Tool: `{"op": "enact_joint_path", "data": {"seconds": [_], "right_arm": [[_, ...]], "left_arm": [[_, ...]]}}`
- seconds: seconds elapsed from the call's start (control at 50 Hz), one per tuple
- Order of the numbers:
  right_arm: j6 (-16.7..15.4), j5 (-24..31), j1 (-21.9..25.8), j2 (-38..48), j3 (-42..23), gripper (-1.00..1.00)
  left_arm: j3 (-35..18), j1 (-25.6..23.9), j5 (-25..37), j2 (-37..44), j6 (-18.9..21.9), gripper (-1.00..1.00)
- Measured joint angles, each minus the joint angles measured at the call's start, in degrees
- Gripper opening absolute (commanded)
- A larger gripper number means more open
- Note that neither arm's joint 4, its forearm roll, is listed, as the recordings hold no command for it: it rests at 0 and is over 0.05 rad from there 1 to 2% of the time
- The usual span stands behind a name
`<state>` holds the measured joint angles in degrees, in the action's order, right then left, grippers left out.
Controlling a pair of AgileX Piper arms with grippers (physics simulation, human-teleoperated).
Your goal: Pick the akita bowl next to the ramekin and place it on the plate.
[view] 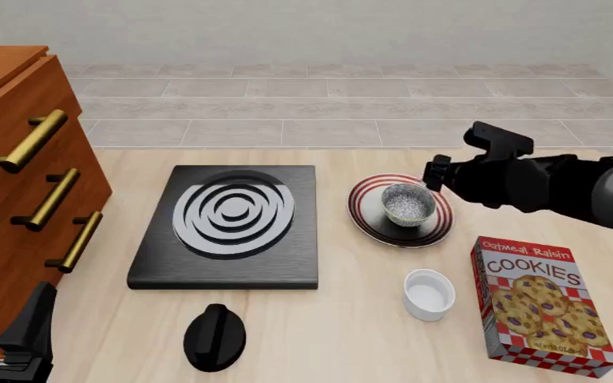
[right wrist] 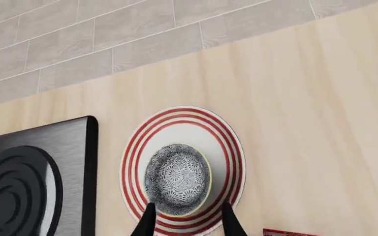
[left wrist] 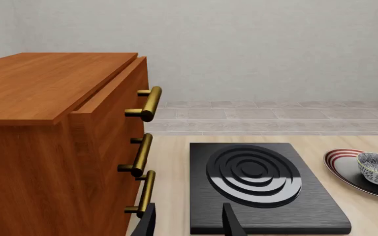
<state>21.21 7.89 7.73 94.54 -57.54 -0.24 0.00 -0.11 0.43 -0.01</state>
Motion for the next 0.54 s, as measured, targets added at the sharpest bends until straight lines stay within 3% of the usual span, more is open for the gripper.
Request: {"op": "enact_joint_path", "data": {"seconds": [0.54], "right_arm": [[0.2, 1.9, 0.2, -8.2, 4.3, 1.0]], "left_arm": [[0.0, 0.0, 0.0, 0.0, 0.0, 1.0]]}}
